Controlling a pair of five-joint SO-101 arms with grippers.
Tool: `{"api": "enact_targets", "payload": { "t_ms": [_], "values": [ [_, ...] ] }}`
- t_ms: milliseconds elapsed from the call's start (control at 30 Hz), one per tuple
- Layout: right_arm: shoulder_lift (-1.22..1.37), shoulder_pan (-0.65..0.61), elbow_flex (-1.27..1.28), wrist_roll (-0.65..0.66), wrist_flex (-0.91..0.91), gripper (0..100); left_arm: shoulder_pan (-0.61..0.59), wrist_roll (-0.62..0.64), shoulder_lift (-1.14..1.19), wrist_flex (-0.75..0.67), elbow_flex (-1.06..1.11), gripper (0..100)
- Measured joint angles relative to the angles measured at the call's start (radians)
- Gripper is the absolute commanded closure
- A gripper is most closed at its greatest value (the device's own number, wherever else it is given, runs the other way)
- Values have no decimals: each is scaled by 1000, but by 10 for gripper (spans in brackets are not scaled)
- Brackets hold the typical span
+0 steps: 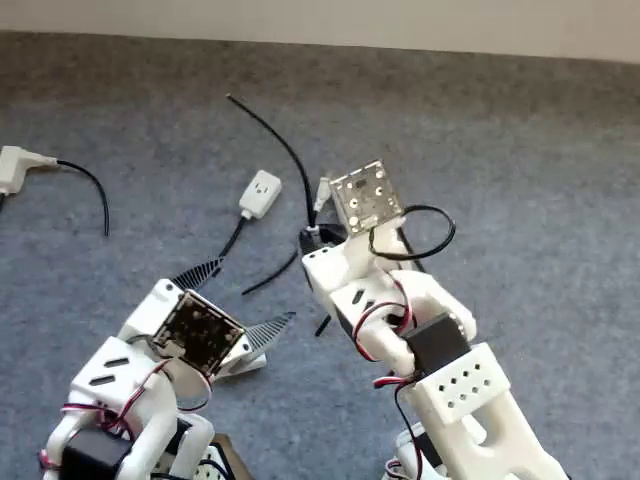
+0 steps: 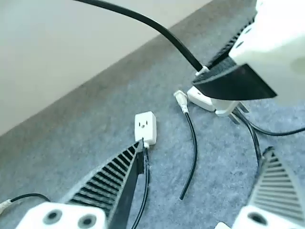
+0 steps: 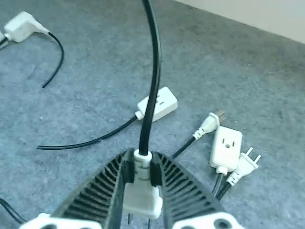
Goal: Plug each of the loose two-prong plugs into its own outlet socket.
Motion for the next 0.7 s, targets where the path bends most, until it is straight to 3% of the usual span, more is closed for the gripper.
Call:
{"api": "enact_targets", "payload": {
  "t_ms": [200,400,567,700],
  "values": [
    [0,-75,0,0,-3,993,3,0,-35,-137,193,638],
    [0,-183,0,0,5,993,3,0,-54,-187,219,638],
    [0,-199,-34,0,124,993,-21,3,-52,-215,259,638],
    [0,-172,-115,0,242,993,-106,2,-44,-344,351,638]
  ]
}}
